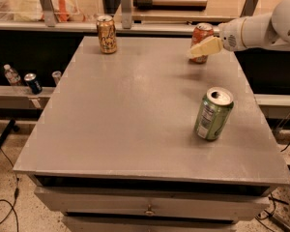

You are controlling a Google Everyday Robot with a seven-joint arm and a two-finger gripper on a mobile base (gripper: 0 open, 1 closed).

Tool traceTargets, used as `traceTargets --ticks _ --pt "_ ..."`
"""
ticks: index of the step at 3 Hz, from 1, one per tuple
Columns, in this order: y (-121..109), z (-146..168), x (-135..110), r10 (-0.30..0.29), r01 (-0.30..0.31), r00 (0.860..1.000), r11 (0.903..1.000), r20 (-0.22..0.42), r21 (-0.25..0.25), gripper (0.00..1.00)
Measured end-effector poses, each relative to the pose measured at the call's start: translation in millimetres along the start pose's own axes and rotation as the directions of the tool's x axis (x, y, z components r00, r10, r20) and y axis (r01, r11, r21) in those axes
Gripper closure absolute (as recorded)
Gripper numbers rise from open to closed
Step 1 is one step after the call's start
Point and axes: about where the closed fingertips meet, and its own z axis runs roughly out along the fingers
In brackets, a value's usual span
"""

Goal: Move coke can near green can

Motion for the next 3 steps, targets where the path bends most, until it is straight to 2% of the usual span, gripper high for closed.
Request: traceTargets --ticks 2,3 --pt "-5.0 9.8 -10.7 0.012 -0.013 0.999 0.9997 0.034 0.022 0.0" --pt "-6.4 12.1 -14.0 0.015 -0.016 0.999 0.9994 0.043 0.032 0.15"
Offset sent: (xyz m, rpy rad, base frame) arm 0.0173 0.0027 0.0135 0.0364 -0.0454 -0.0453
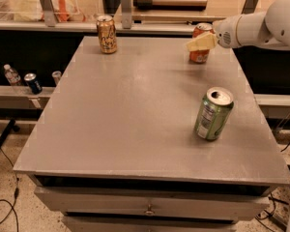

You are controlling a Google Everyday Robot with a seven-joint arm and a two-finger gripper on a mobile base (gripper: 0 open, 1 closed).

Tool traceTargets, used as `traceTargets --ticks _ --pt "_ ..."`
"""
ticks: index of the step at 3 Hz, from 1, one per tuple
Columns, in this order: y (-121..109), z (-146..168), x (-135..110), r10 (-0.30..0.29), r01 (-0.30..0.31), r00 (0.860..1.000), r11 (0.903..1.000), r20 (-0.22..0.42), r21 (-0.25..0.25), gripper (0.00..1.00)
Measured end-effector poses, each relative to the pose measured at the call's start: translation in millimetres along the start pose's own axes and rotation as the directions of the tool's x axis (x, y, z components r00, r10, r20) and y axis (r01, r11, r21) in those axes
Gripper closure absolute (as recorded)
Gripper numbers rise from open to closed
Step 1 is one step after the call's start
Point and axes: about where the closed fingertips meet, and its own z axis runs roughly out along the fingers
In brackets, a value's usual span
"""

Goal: Move coke can near green can

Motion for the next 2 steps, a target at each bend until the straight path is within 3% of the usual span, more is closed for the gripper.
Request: traceTargets --ticks 2 --pt "0.6 3.8 -1.5 -0.002 0.002 1.0 1.0 0.004 -0.007 0.62"
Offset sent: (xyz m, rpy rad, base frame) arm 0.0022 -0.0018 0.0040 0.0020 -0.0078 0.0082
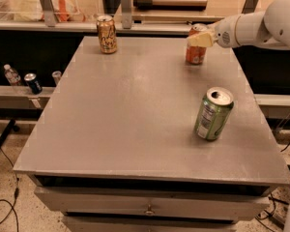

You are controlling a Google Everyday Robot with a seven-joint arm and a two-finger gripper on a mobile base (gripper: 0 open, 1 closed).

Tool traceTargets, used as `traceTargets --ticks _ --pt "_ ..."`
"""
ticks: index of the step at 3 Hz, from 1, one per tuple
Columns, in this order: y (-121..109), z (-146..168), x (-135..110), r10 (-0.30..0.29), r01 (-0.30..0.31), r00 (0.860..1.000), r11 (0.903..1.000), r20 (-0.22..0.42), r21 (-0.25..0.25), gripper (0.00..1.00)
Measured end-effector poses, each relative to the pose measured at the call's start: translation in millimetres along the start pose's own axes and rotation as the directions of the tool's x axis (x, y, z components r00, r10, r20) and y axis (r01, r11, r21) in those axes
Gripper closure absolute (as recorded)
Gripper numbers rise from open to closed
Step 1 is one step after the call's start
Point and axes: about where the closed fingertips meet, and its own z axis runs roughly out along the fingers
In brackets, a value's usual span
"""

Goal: Move coke can near green can

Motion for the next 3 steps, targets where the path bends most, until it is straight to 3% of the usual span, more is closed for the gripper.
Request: traceTargets --ticks 1,2,3 --pt "0 -1 -2 -0.006 0.006 1.0 0.9999 0.004 -0.012 0.85" --pt "-2 -10 -10 -0.028 0.029 0.999 0.9993 0.016 -0.025 1.0" --pt "-5 -28 -20 -0.061 0.062 0.998 0.9975 0.028 -0.033 1.0"
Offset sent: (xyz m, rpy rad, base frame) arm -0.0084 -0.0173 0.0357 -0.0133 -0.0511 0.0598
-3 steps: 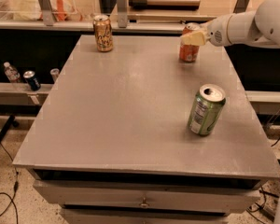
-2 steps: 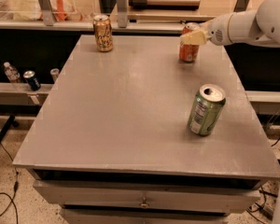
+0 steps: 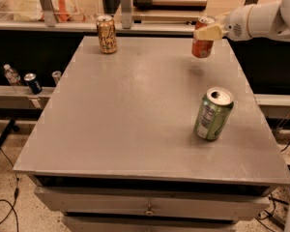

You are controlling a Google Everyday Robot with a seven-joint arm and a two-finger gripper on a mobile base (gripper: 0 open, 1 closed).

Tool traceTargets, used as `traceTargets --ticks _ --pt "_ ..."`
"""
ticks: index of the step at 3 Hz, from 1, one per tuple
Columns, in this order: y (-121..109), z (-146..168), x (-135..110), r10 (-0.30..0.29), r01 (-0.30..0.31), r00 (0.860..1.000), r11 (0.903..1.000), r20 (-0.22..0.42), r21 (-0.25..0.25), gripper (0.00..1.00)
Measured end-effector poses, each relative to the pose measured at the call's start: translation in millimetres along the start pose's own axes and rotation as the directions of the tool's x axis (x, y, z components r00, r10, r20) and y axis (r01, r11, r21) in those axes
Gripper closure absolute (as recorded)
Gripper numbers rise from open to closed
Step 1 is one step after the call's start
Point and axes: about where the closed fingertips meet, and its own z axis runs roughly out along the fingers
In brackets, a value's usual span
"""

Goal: Move coke can near green can

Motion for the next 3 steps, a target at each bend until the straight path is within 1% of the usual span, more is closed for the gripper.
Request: traceTargets --ticks 1,2,3 --pt "0 -17 -3 -0.028 0.028 1.0 0.9994 0.003 -0.021 1.0" --pt "6 -32 -1 -0.057 0.057 0.998 0.9956 -0.003 -0.074 1.0" --pt "12 -52 9 -0.081 0.079 0.997 0.9858 -0.003 -0.148 1.0"
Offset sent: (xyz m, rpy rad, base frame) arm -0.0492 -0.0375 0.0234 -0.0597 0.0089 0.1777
